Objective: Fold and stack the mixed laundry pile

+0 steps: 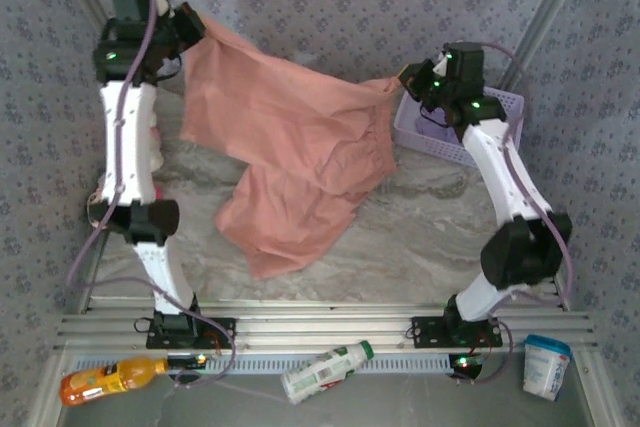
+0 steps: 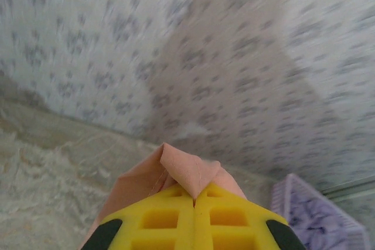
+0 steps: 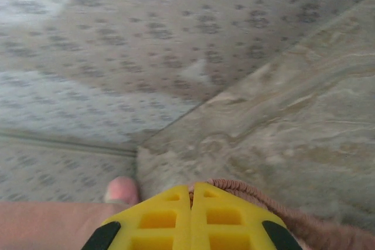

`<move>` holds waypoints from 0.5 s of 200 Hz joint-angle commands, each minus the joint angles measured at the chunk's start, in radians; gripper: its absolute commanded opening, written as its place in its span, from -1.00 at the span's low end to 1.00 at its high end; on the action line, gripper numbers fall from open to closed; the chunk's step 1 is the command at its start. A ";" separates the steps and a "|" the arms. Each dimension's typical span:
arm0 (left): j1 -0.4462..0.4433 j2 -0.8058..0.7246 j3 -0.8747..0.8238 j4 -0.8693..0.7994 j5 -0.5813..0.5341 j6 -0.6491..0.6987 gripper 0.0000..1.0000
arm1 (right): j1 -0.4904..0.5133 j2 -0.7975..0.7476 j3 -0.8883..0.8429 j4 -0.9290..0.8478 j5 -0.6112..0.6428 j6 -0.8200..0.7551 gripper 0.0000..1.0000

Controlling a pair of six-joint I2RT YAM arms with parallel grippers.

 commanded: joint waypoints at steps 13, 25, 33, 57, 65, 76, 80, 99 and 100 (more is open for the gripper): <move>0.019 0.287 0.190 -0.102 -0.059 -0.014 0.97 | -0.012 0.283 0.156 0.117 -0.020 -0.035 0.06; 0.018 0.391 0.316 -0.207 -0.074 -0.017 0.99 | -0.019 0.370 0.245 0.056 -0.076 -0.033 0.70; 0.018 0.428 0.353 -0.261 -0.077 -0.018 1.00 | -0.022 0.396 0.280 0.020 -0.088 -0.041 0.89; 0.013 0.410 0.282 -0.332 -0.094 0.015 1.00 | -0.012 0.348 0.228 -0.028 -0.044 -0.134 1.00; 0.008 0.380 0.235 -0.341 -0.099 0.034 0.99 | -0.010 0.317 0.191 -0.039 -0.037 -0.155 0.99; -0.003 0.334 0.158 -0.343 -0.098 0.052 0.99 | -0.006 0.272 0.138 -0.066 -0.023 -0.192 0.94; -0.011 0.314 0.127 -0.340 -0.095 0.056 0.99 | -0.003 0.255 0.118 -0.080 -0.015 -0.207 0.92; -0.057 0.191 -0.088 -0.283 -0.062 0.077 0.95 | 0.014 0.165 0.009 -0.149 0.030 -0.278 0.75; -0.060 0.183 -0.102 -0.276 -0.059 0.077 0.95 | 0.015 0.160 0.002 -0.152 0.033 -0.283 0.74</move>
